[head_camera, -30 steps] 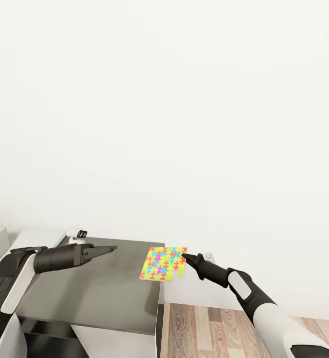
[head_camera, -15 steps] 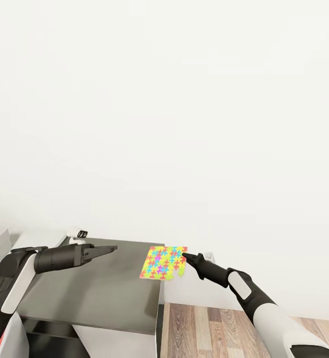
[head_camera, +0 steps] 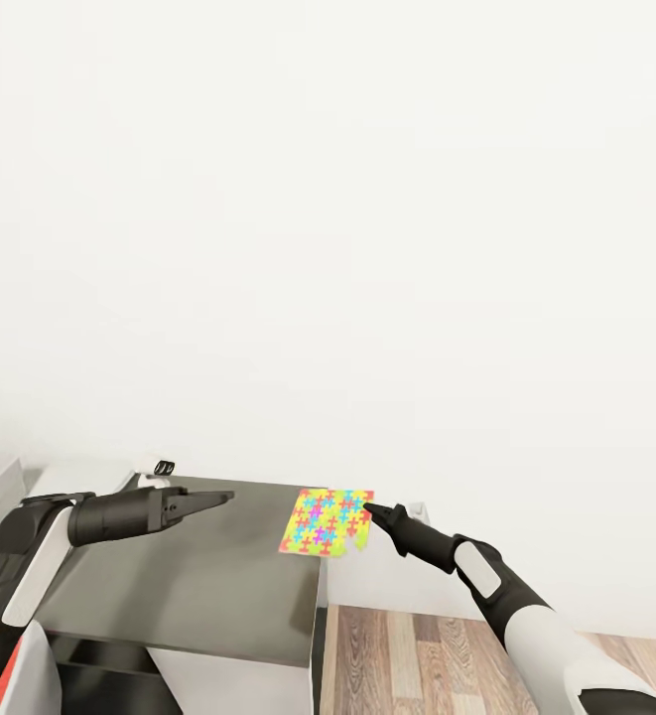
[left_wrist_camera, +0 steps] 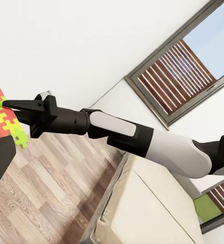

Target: Put all the toys in the child's room - the three board games (two on the bed and one on the table), the two jigsaw puzzles on the table, and the tennis ball on the table - inside the toy box on the table in the child's room.

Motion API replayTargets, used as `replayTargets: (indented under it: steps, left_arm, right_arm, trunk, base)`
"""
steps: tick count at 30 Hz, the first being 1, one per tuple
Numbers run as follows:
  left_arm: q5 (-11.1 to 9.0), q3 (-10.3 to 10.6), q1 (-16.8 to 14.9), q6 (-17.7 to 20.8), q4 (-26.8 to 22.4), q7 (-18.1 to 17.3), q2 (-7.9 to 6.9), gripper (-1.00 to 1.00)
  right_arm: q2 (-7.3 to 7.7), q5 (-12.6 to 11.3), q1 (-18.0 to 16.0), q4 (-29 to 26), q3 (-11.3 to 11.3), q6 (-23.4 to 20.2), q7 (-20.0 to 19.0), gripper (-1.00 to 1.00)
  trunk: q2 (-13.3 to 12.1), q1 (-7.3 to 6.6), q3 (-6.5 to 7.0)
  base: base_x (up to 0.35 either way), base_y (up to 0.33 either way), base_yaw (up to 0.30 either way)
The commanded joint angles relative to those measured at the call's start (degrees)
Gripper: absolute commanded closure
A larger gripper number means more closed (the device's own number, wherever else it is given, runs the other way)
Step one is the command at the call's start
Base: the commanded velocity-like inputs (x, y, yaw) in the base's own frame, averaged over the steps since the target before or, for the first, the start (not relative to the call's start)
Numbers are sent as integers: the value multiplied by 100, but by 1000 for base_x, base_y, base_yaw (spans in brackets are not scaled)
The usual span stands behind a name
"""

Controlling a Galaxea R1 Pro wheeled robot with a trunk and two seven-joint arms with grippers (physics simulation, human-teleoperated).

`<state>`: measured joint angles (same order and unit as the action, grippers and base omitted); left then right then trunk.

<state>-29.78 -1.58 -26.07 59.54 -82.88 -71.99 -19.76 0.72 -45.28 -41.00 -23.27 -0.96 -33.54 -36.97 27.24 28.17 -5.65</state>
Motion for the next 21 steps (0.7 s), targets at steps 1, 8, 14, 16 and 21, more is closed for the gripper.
replayTargets:
  steps: [1, 8, 14, 16, 21]
  left_arm:
    - [-10, 0, -6, 40, 0, -8, -2, -100]
    - [-10, 0, -6, 40, 0, -8, -2, -100]
    - [-7, 0, -5, 40, 0, -8, 0, -100]
    - [-8, 0, -4, 40, 0, -8, -1, -100]
    - [-4, 0, -5, 40, 0, -8, 0, -100]
  right_arm:
    - [1, -23, -5, 0, -10, -38, -3, 100]
    - [1, -16, -5, -2, -10, -30, -6, 100]
    - [6, -16, -5, -2, -10, -30, -11, 100]
    - [6, -16, -5, -2, -10, -30, -11, 100]
    - [6, -16, -3, -2, -10, -29, -15, 100]
  trunk:
    - [-31, -19, 7]
    - [-312, -173, 147]
    - [-432, -239, 230]
    - [-432, -239, 240]
    - [-432, -239, 265]
  base:
    - [0, 0, 0]
    - [0, 0, 97]
    - [0, 0, 239]
    - [0, 0, 246]
    - [0, 0, 247]
